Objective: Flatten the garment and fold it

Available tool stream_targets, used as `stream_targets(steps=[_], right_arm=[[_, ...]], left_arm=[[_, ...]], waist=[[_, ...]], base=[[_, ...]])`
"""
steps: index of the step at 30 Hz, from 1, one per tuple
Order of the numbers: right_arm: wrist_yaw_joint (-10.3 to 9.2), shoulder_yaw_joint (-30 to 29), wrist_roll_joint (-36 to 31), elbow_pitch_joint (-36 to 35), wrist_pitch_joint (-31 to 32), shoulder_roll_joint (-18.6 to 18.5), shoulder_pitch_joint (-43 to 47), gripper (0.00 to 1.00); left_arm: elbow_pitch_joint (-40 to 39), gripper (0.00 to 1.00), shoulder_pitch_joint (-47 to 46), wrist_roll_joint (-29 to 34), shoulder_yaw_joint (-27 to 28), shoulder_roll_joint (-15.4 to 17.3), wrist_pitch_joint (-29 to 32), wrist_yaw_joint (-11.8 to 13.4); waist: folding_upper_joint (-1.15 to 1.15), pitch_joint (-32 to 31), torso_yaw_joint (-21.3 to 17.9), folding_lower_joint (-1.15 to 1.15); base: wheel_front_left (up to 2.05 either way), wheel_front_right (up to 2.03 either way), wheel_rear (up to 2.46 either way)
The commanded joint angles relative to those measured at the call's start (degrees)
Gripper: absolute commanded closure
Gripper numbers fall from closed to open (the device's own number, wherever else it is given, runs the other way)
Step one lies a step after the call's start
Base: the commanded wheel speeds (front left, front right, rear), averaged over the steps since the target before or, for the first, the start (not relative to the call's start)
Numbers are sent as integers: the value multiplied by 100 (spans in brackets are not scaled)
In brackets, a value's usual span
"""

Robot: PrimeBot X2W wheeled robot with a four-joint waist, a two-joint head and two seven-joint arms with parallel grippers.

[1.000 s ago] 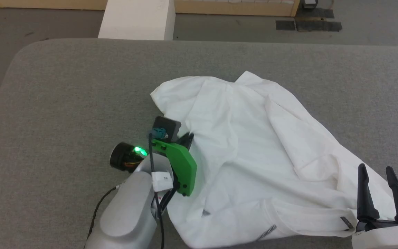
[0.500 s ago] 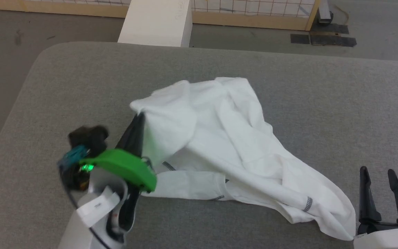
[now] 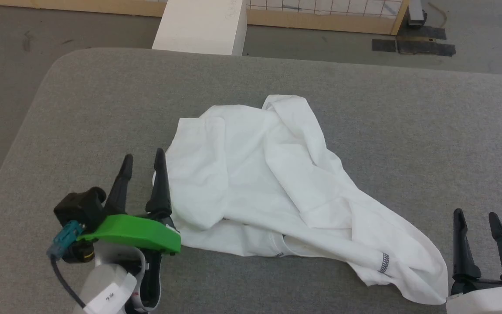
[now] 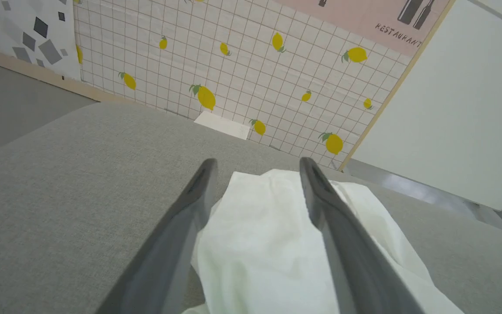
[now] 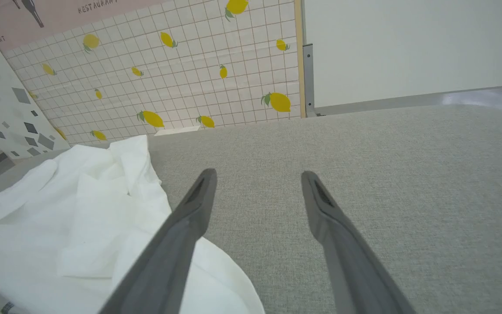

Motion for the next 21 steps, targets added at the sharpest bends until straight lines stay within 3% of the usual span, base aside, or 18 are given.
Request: stream_targets(steps=[1,8,12,21], right_arm=[[-8,6,-24,-19,4,1,11,0],[-8,57,11,10,-17,1,95,0],[-8,80,28,13,-30,1,154,0],[-8,151,-50,-31,153,1,219,0]], left_arm=[[-144,0,95,63,-8,9,-141,-34],[-901,0,785,375,-101,-70,-784,-118],[-1056,0,1265,663,102,-156,-839,-58],[-1052,0,1806,842,241,-281,-843,-195]], waist=[[0,-35,-20,0],[0,-120,-95,0],[0,-129,-130,0],[0,-174,82,0]], base=[[0,0,0],[0,0,0],[0,0,0],[0,0,0]])
